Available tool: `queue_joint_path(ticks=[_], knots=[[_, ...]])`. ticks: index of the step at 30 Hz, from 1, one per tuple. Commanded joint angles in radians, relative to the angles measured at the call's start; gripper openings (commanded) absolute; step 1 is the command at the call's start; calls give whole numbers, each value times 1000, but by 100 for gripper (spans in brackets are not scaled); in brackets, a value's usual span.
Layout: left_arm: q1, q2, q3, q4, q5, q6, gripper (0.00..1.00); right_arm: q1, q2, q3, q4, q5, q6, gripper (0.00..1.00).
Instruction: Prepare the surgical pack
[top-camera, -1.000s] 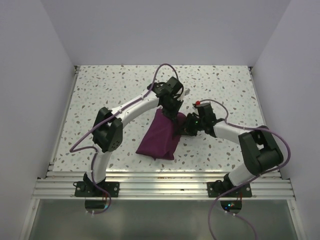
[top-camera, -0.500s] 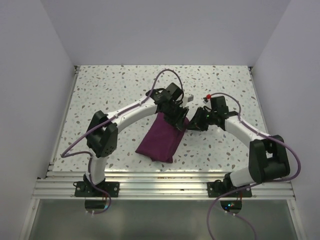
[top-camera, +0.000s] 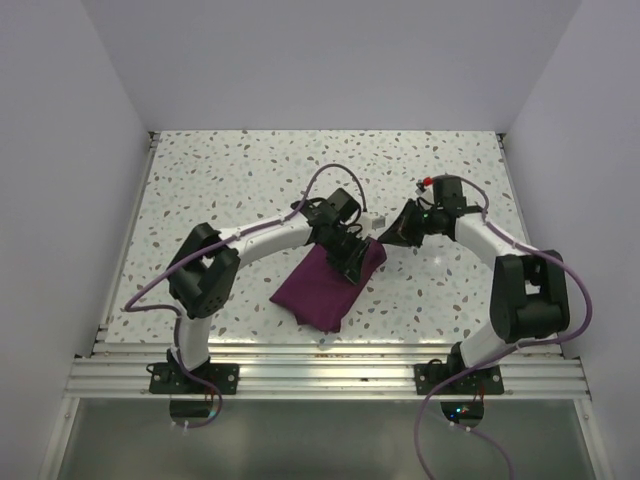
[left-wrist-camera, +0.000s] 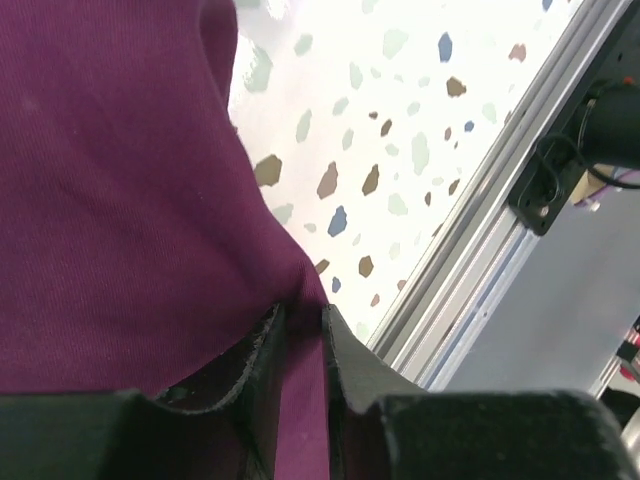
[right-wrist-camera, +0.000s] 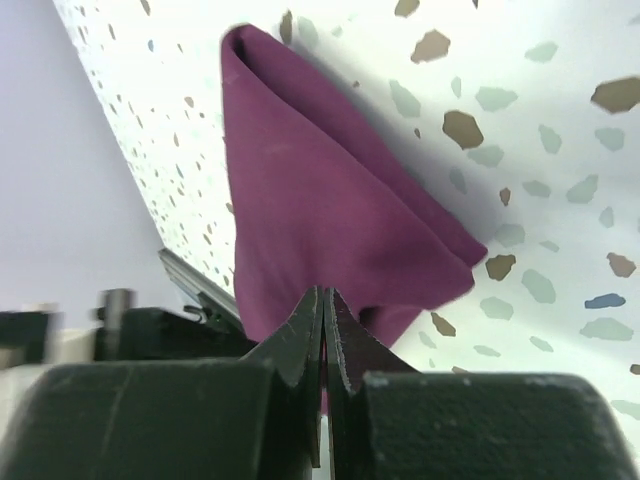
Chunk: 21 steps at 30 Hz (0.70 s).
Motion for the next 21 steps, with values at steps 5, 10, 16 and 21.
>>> queue_joint_path(ticks=[5, 10, 16, 21], knots=[[-15, -27, -80, 66, 70, 41, 26, -19, -65, 52, -16, -134, -37, 0], [-15, -37, -111, 95, 71, 40, 36, 10, 55, 67, 25, -223, -28, 0], [-16, -21, -123, 106, 74, 49, 32, 15, 121, -96, 80, -210, -83, 0], [-15, -27, -169, 132, 83, 49, 25, -25, 93, -202, 117, -150, -107, 0]])
